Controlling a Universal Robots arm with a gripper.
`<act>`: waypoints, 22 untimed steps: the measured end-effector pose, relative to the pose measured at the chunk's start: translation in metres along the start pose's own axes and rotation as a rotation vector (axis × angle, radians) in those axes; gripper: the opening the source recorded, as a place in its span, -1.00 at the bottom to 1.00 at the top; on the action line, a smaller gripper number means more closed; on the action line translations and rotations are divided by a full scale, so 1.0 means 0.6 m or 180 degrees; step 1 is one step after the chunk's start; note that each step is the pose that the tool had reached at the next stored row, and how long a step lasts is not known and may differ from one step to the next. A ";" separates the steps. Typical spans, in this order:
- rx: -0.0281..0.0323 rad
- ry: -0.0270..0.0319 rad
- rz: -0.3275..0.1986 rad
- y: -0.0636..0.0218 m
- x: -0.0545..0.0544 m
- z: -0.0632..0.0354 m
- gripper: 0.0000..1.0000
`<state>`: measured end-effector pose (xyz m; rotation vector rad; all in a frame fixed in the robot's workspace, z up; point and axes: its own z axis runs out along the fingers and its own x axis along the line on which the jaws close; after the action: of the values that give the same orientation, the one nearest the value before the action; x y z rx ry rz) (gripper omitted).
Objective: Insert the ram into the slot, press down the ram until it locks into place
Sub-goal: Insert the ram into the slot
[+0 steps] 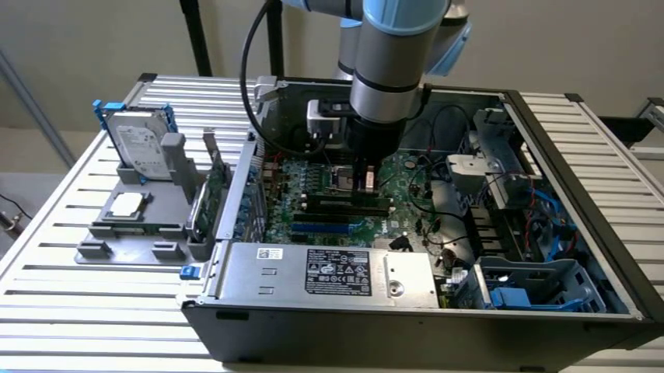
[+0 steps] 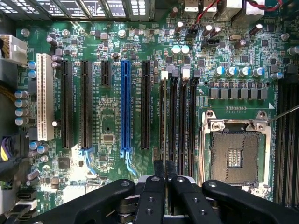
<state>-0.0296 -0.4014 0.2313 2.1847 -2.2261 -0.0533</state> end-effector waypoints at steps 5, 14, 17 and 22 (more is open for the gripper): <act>0.0006 -0.0001 0.0016 0.001 0.000 0.002 -0.75; 0.0017 -0.0002 0.0030 0.002 0.000 0.006 -0.75; 0.0021 -0.0002 0.0029 0.003 0.000 0.009 -0.75; 0.0023 -0.0002 0.0030 0.003 0.000 0.007 -0.46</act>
<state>-0.0314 -0.4013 0.2271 2.1780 -2.2402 -0.0460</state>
